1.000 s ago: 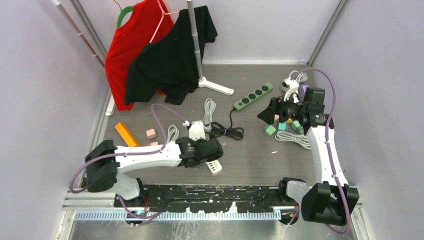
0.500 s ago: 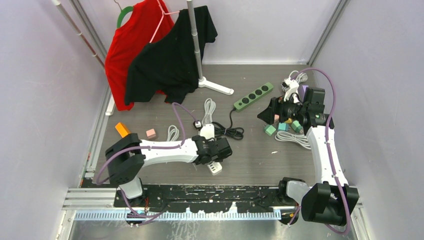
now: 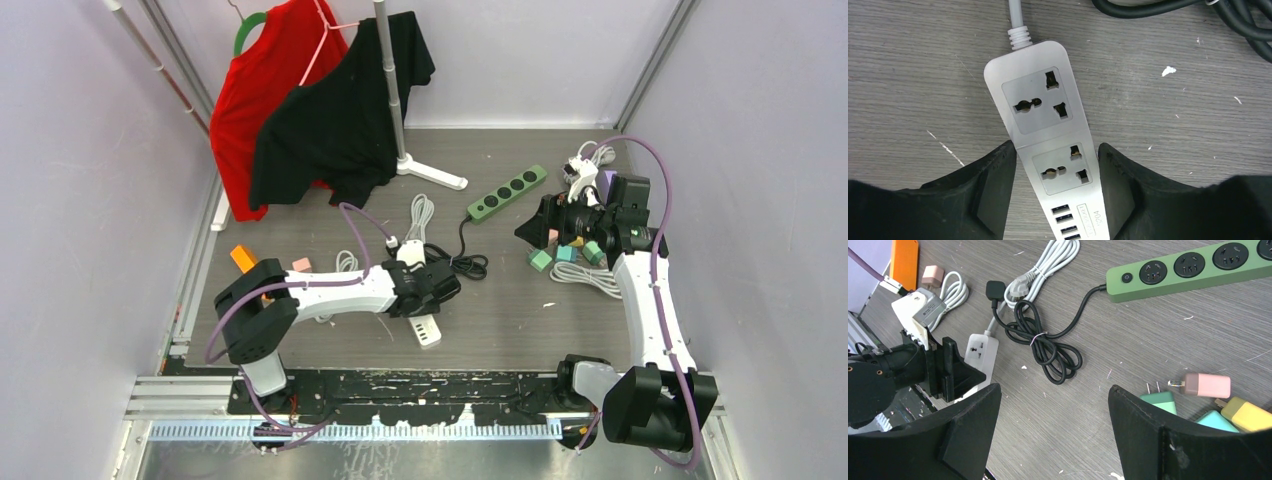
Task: Pull the plug off the socket
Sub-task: Move the socket to the center of the board.
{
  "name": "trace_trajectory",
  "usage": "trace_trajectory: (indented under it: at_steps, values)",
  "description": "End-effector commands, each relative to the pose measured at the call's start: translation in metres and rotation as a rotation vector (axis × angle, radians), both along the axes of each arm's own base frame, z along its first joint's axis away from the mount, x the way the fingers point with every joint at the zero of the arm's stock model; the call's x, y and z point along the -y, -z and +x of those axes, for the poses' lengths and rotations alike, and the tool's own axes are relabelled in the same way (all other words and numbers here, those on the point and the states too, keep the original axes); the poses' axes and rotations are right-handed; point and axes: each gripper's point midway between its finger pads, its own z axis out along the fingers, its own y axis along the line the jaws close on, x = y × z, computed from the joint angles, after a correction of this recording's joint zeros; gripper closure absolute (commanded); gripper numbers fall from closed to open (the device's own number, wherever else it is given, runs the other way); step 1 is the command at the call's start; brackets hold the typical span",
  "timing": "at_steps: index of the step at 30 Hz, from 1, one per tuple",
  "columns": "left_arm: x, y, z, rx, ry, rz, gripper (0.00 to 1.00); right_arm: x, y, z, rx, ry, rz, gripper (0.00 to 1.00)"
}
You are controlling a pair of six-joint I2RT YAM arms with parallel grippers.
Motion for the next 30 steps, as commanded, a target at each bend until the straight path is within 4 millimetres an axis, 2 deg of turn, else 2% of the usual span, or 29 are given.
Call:
trace_trajectory:
  at_steps: [1, 5, 8, 11, 13, 15, 17, 20, 24, 30]
  values:
    - [0.005, 0.001, 0.002, -0.002, -0.003, -0.01, 0.36, -0.001, -0.012, 0.002, 0.058, -0.012, 0.005, 0.17]
    - [0.009, 0.004, -0.001, -0.023, 0.002, -0.02, 0.23, -0.001, -0.013, 0.001, 0.06, -0.012, 0.005, 0.17]
    - [0.01, 0.007, -0.002, -0.034, -0.003, -0.021, 0.25, -0.002, -0.013, 0.001, 0.059, -0.012, 0.006, 0.17]
    - [0.009, 0.006, -0.001, -0.03, -0.006, -0.018, 0.38, -0.002, -0.013, 0.001, 0.061, -0.014, 0.005, 0.17]
    - [0.011, 0.002, 0.0, -0.023, 0.001, -0.023, 0.55, -0.002, -0.014, 0.001, 0.061, -0.013, 0.006, 0.17]
    - [0.013, -0.006, 0.003, -0.005, 0.01, -0.031, 0.78, -0.002, -0.014, 0.001, 0.063, -0.014, 0.005, 0.17]
    - [0.013, -0.015, 0.008, 0.021, 0.016, -0.034, 0.93, -0.002, -0.014, 0.001, 0.064, -0.014, 0.004, 0.17]
    - [0.018, -0.034, 0.017, 0.061, 0.032, -0.066, 0.98, -0.002, -0.015, 0.001, 0.067, -0.013, 0.003, 0.17]
    - [0.027, -0.057, 0.037, 0.104, 0.058, -0.155, 1.0, -0.002, -0.016, 0.001, 0.071, -0.014, 0.003, 0.17]
    - [0.054, -0.08, 0.081, 0.134, 0.068, -0.394, 1.0, -0.001, -0.017, 0.001, 0.077, -0.012, 0.001, 0.17]
